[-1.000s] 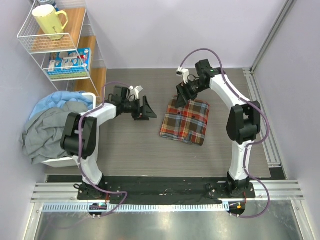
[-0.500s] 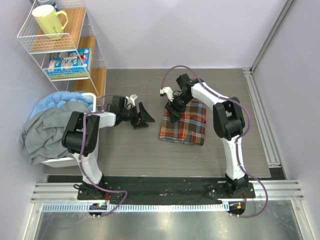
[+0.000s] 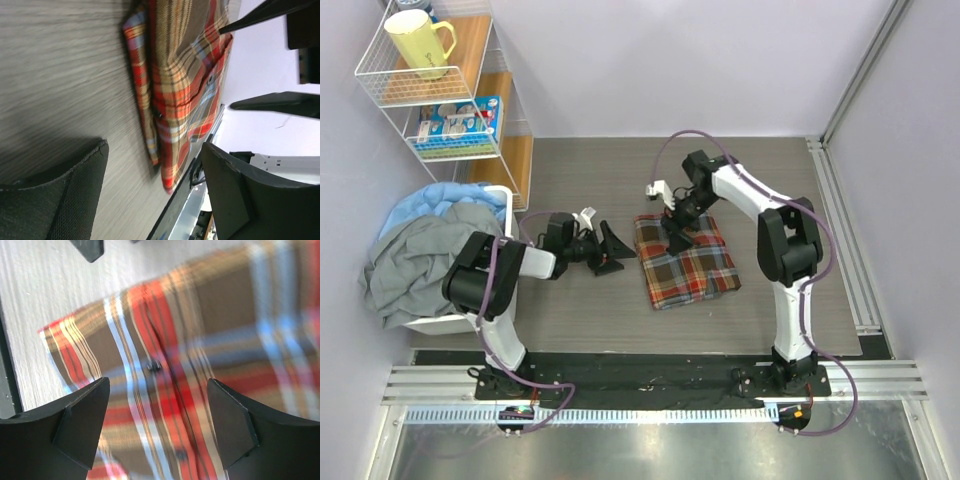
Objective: Fold and stack the long sleeve shirts
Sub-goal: Fold the shirt
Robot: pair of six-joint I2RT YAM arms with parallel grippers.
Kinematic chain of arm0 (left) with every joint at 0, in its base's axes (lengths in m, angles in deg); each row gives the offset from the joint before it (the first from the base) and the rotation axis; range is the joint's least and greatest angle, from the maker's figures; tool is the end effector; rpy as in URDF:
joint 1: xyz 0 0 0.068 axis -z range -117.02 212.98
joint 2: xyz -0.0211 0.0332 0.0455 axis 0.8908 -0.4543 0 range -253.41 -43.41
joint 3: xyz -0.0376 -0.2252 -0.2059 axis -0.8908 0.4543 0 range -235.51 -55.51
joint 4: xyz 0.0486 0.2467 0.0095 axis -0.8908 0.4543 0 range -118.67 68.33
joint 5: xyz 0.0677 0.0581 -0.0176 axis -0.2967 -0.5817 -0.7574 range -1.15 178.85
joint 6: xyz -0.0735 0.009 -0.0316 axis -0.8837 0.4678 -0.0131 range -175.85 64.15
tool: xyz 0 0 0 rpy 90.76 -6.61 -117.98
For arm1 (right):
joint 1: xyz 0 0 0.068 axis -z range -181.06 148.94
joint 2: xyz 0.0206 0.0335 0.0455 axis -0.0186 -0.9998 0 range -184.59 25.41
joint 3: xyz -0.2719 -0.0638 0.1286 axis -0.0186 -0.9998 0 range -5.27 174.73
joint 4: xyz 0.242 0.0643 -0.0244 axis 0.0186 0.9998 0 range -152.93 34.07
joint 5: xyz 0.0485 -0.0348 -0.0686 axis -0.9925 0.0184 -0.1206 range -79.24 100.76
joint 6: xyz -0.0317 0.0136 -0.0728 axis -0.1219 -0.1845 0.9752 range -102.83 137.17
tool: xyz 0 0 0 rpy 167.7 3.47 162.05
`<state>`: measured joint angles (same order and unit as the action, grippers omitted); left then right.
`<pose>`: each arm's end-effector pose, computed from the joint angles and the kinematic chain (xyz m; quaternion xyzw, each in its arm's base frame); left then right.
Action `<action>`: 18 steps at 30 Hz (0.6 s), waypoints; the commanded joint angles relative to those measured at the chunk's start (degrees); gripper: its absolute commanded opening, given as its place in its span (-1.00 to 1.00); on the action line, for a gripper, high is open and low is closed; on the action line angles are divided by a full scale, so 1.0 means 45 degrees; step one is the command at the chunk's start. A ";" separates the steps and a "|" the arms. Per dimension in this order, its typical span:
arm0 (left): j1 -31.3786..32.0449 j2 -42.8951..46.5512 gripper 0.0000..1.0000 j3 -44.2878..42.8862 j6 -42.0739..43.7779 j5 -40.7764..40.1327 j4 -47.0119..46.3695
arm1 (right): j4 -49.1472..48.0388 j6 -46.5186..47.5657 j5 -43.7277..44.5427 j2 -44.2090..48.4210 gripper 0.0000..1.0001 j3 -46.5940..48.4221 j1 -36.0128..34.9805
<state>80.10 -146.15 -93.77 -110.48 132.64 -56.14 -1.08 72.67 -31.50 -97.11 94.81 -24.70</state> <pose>0.3112 -0.1463 0.1453 -0.1094 0.8398 -0.5131 0.1398 0.3781 0.2165 0.2072 -0.6073 0.7067 0.3335 0.1435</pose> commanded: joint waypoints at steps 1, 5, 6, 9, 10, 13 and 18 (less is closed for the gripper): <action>0.0723 -0.0723 0.50 -0.0052 -0.0925 -0.1604 -0.1591 | 0.0144 -0.0596 0.0912 0.1853 0.67 -0.0319 0.0429; 0.1369 -0.0724 0.47 -0.0032 -0.1043 -0.3029 -0.1107 | -0.0402 -0.0907 0.2336 0.2051 0.65 -0.1572 0.0506; 0.1486 -0.0743 0.46 -0.0052 -0.1043 -0.3303 -0.0853 | -0.0713 -0.1025 0.2514 0.2070 0.65 -0.1787 0.0546; 0.1916 -0.0899 0.42 -0.0149 -0.1043 -0.3968 -0.0344 | -0.1338 -0.1377 0.3177 0.1992 0.65 -0.2491 0.0663; 0.2168 -0.0977 0.40 -0.0189 -0.1063 -0.4221 -0.0014 | -0.1476 -0.1416 0.3296 0.1953 0.65 -0.2782 0.0702; 0.2541 -0.1405 0.35 -0.0404 -0.1296 -0.4438 0.0146 | -0.1906 -0.1475 0.3571 0.1700 0.65 -0.3155 0.0702; 0.2718 -0.1856 0.27 -0.0813 -0.1414 -0.4536 0.0185 | -0.2141 -0.1670 0.3552 0.1231 0.64 -0.3195 0.0722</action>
<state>91.69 -150.57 -97.50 -118.05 118.08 -62.28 -8.14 66.40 -18.17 -89.61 80.97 -21.69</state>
